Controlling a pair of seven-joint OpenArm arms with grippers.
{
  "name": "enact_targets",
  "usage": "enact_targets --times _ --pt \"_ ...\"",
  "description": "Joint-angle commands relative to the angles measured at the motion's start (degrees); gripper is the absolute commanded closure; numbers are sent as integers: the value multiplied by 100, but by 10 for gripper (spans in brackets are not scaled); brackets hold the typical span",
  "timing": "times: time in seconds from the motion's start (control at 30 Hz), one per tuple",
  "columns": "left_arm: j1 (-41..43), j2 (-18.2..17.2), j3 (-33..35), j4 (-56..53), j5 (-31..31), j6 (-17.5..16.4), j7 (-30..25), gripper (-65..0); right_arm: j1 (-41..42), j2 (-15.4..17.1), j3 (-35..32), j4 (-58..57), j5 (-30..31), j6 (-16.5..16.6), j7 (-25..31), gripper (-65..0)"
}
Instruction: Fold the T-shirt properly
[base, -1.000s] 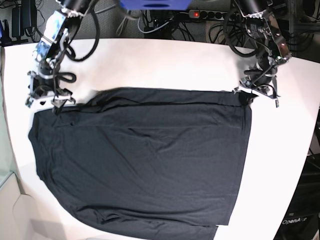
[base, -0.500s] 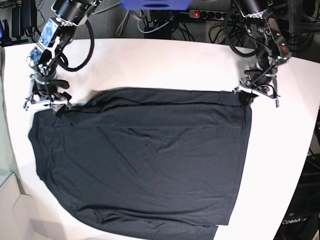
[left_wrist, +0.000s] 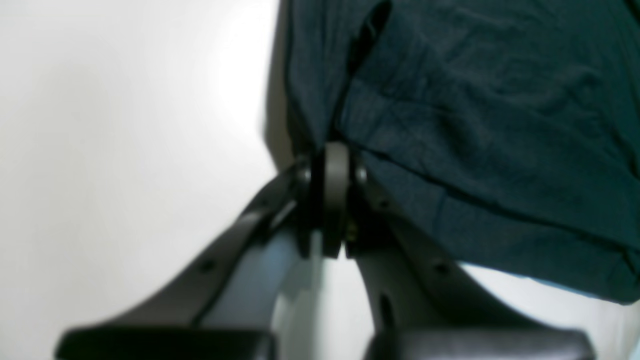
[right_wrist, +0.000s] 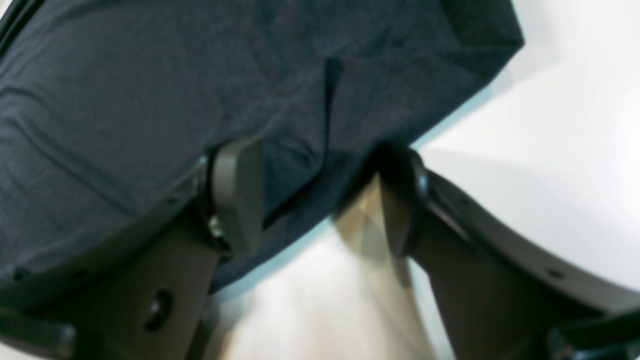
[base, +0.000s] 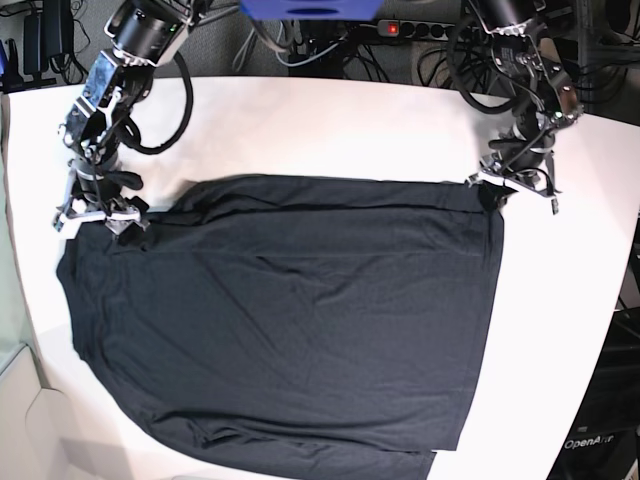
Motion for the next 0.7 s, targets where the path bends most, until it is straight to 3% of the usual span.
enact_targets --times 0.0,0.23,0.5,0.67 --pt "67 -30 -19 -12 262 145 317 0 11 27 12 45 -6 41 -84 -369" --pt "67 -30 -19 -12 262 145 317 0 63 88 100 1 -6 67 -93 -344" --pt "50 -30 -19 -12 262 145 317 0 178 71 91 -96 3 67 -102 -74" --pt "14 -30 -19 -12 262 154 317 0 178 97 83 -131 3 67 -102 -5"
